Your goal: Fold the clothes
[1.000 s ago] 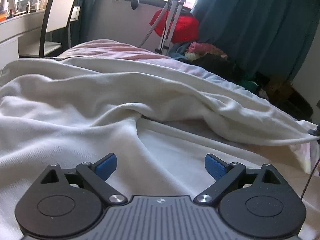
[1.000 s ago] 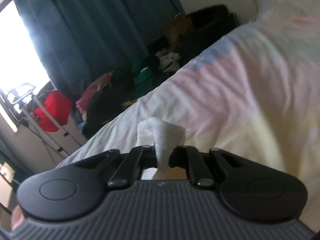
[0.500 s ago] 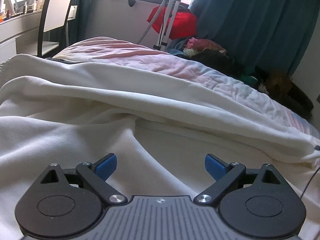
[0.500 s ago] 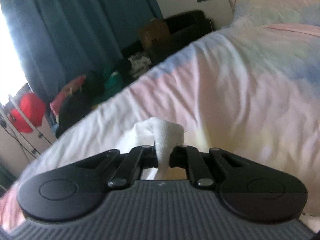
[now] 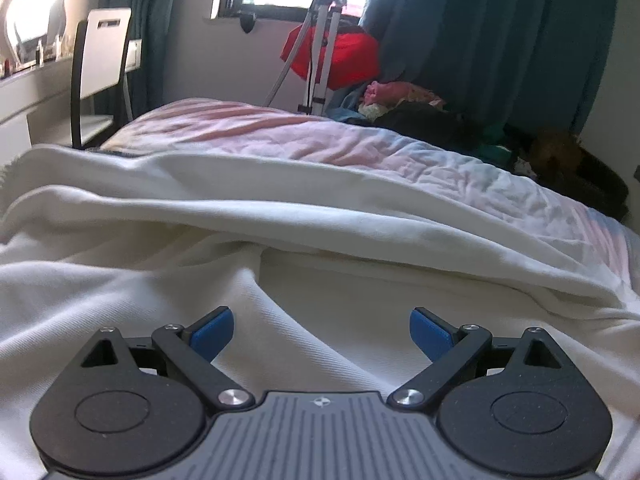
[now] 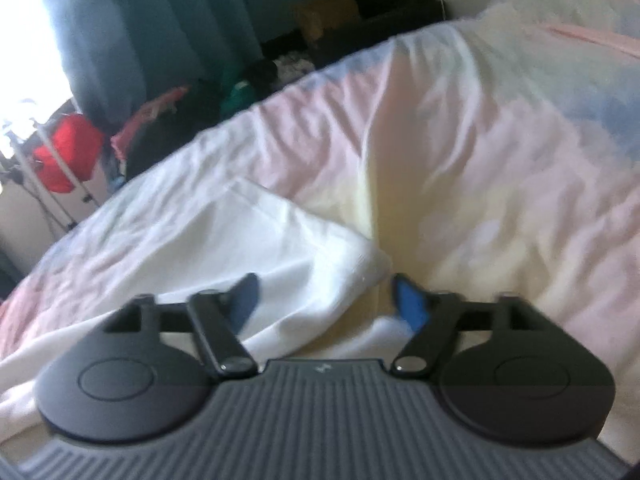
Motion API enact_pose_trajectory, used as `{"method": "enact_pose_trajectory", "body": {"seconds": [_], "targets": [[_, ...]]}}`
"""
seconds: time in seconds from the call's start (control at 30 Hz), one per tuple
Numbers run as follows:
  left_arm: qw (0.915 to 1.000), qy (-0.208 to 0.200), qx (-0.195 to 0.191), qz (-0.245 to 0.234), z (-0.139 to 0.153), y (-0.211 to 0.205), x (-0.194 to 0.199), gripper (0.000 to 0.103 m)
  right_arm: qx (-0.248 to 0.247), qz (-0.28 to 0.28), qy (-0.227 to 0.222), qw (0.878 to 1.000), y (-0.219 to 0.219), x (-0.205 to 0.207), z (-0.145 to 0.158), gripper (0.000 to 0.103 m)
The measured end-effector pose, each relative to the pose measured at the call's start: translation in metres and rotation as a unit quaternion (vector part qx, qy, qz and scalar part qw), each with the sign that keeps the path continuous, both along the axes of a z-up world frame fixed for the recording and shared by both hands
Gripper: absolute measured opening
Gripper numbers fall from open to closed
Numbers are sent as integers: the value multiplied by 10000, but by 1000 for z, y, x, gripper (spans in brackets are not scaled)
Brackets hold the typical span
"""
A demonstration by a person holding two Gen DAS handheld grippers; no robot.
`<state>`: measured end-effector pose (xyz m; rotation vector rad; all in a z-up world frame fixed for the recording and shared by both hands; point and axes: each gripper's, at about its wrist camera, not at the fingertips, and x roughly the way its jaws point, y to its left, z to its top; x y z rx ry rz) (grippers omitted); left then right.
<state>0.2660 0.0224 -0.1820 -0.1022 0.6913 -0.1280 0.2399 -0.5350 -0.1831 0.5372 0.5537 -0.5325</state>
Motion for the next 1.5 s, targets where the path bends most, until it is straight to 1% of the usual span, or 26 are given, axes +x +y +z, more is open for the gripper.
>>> {"method": "enact_pose_trajectory", "body": {"seconds": [0.07,0.17,0.27,0.33,0.43,0.53,0.67,0.77,0.8,0.87,0.93,0.97,1.0,1.07,1.17,1.23,1.37,1.43,1.5], "targets": [[10000,-64,39,-43,4,-3,-7,96,-110,182,46,9998,14,-17,14,78],[9997,-188,109,-108,12,-7,-18,96,-431,535,78,9976,42,-45,39,78],[9994,-277,152,-147,20,-8,-32,96,-631,818,-92,9946,68,-75,62,78],[9992,-316,152,-167,24,-8,-40,96,-669,946,-238,9930,83,-95,75,78],[9989,-370,222,-155,29,-6,-54,96,-810,1082,-388,9901,104,-124,87,78],[9992,-321,241,-77,30,0,-66,96,-975,1137,-434,9878,114,-142,85,78],[9994,-144,229,218,32,17,-82,96,-855,1129,-358,9893,114,-152,70,78],[9981,53,43,619,37,42,-91,96,-933,1187,-152,9884,116,-149,62,78],[9968,130,3,783,39,52,-93,96,-973,1210,-112,9878,118,-149,62,78],[9932,245,-60,1133,44,76,-100,96,-895,1304,-76,9874,119,-148,58,78],[9871,440,-172,1529,49,101,-105,97,-793,1386,-26,9872,120,-148,54,78],[9828,572,-272,1737,51,114,-106,97,-736,1418,41,9871,120,-148,51,78],[9771,687,-450,1965,52,130,-108,97,-724,1456,124,9866,121,-147,49,78],[9630,902,-764,2420,52,161,-112,97,-742,1554,322,9845,125,-144,43,78],[9376,1182,-1160,3059,49,204,-117,97,-857,1736,660,9789,135,-139,34,78],[9232,1285,-1314,3376,46,227,-121,97,-937,1854,817,9748,142,-136,30,78],[8940,1622,-1788,3775,28,246,-118,97,-1049,2127,1123,9650,155,-128,19,78],[8829,1728,-1886,3939,20,248,-116,97,-1051,2238,1290,9603,159,-123,12,78],[8750,1767,-1927,4075,15,248,-114,97,-986,2317,1424,9572,161,-119,5,78]]}}
